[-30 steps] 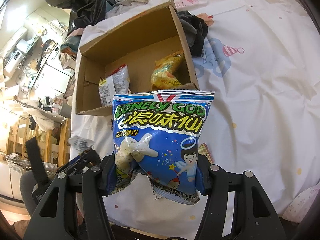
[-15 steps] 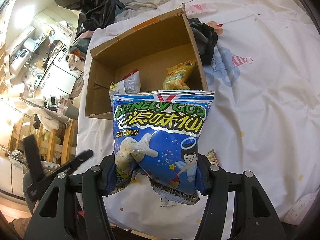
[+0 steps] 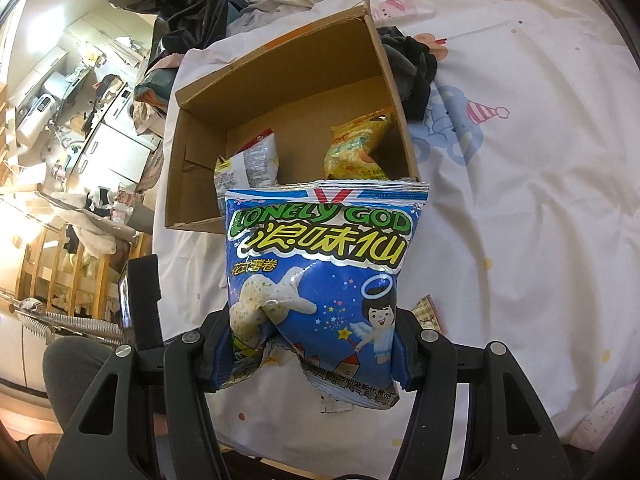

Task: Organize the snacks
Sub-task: 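Lift the jerky pack with the left tool while the right tool carries the blue bag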

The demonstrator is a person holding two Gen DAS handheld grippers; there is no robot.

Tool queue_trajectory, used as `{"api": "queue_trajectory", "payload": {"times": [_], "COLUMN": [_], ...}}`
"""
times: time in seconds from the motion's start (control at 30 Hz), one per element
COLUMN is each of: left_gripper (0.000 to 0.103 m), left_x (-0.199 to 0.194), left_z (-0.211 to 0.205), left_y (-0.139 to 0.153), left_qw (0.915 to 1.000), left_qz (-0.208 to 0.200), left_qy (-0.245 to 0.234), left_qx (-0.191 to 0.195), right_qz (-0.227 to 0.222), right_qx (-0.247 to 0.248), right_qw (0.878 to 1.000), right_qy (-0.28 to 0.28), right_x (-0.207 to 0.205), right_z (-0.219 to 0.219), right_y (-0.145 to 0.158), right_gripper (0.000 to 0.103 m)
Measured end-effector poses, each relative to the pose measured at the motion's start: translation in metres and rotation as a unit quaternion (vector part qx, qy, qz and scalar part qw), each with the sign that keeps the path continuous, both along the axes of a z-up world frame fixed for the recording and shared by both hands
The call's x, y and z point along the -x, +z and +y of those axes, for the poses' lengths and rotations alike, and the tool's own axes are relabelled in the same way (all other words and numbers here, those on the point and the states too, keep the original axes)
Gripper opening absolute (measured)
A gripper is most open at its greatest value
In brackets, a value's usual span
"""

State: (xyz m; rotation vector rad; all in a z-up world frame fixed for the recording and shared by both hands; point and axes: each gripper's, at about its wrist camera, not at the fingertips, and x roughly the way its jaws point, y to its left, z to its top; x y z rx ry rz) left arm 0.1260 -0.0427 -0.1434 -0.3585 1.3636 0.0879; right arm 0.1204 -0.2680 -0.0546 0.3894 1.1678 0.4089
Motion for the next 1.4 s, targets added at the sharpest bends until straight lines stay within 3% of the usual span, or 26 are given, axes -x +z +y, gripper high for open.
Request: {"api": "queue_trajectory", "payload": {"times": [0.07, 0.13, 0.33, 0.4, 0.5, 0.6, 0.87, 0.9, 1.03, 1.07, 1.13, 1.23, 1.4], "left_gripper": [0.064, 0.050, 0.050, 0.050, 0.052, 0.074, 0.076, 0.074, 0.050, 0.049, 0.043, 0.038, 0.038], "left_x": [-0.001, -0.002, 0.000, 0.002, 0.002, -0.003, -0.028, -0.030, -0.028, -0.029, -0.028, -0.020, 0.005], "left_z": [-0.001, 0.001, 0.025, 0.038, 0.047, 0.052, 0.032, 0.031, 0.009, 0.006, 0.006, 0.015, 0.031], "left_y": [0.002, 0.004, 0.004, 0.002, 0.004, 0.007, -0.018, -0.020, -0.018, -0.017, -0.012, -0.003, 0.027], "left_qw": [0.9996, 0.9989, 0.9954, 0.9954, 0.9964, 0.9975, 0.9908, 0.9899, 0.9874, 0.9866, 0.9867, 0.9924, 0.9967], "left_qz": [-0.002, -0.002, 0.031, 0.042, 0.052, 0.038, 0.050, 0.045, 0.025, 0.023, 0.018, 0.012, -0.022], "left_qy": [-0.028, -0.045, -0.068, -0.064, -0.046, -0.023, -0.030, -0.034, -0.071, -0.076, -0.080, -0.064, -0.059], "left_qx": [-0.003, -0.012, -0.061, -0.057, -0.049, -0.056, -0.122, -0.130, -0.139, -0.142, -0.140, -0.104, -0.051], "right_qz": [0.002, 0.003, 0.003, 0.003, 0.003, 0.005, 0.005, 0.005, 0.004, 0.003, 0.002, 0.001, -0.004], "right_qx": [0.000, 0.000, -0.005, -0.006, -0.006, -0.006, -0.002, -0.002, -0.005, -0.006, -0.007, -0.010, -0.012], "right_qw": [1.000, 1.000, 1.000, 1.000, 1.000, 1.000, 1.000, 1.000, 1.000, 1.000, 1.000, 1.000, 1.000], "right_qy": [-0.003, -0.003, 0.002, 0.002, 0.003, 0.004, 0.006, 0.004, 0.000, 0.000, 0.000, 0.001, 0.001], "right_x": [0.000, -0.001, -0.003, -0.003, -0.003, -0.003, -0.004, -0.004, -0.004, -0.004, -0.004, -0.003, -0.002], "right_z": [-0.001, -0.002, 0.001, 0.001, 0.002, 0.003, 0.004, 0.003, 0.000, 0.000, 0.000, 0.000, -0.001], "right_y": [-0.001, -0.001, 0.002, 0.002, 0.002, 0.002, 0.001, 0.002, 0.003, 0.003, 0.004, 0.005, 0.008], "right_gripper": [0.063, 0.063, 0.063, 0.063, 0.063, 0.063, 0.063, 0.063, 0.063, 0.063, 0.063, 0.063, 0.063]}}
